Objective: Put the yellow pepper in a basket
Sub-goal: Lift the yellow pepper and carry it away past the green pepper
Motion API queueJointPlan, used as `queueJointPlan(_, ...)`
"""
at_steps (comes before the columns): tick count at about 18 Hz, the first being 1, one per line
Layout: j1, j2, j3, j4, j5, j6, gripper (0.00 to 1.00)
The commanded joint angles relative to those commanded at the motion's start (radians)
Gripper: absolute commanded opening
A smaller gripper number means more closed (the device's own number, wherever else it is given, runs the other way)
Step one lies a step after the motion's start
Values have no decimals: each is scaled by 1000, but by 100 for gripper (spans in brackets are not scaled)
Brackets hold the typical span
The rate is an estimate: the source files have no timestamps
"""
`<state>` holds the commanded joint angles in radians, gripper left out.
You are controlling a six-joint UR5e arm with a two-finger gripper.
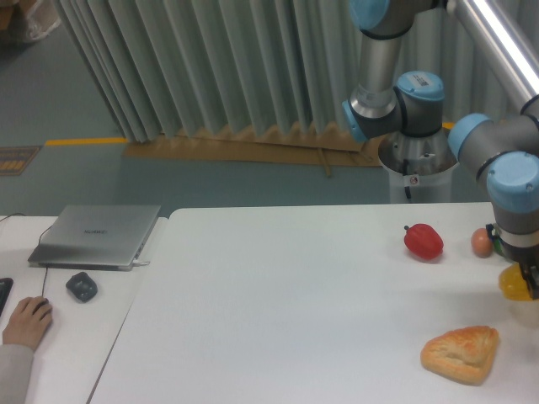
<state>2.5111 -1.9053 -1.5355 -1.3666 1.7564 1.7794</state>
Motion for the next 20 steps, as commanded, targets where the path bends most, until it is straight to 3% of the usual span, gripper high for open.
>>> queueJointPlan(2, 5, 23, -2, -37, -35, -2, 56)
queueJointPlan(4, 5, 60, -3, -81, -141, -17, 57)
queueJointPlan(6, 8, 65, -2, -92, -146, -17, 57)
queueJointPlan(13, 103, 48, 40, -80, -149, 96, 56)
queueJointPlan(20, 184, 6, 44, -20, -109, 222, 56)
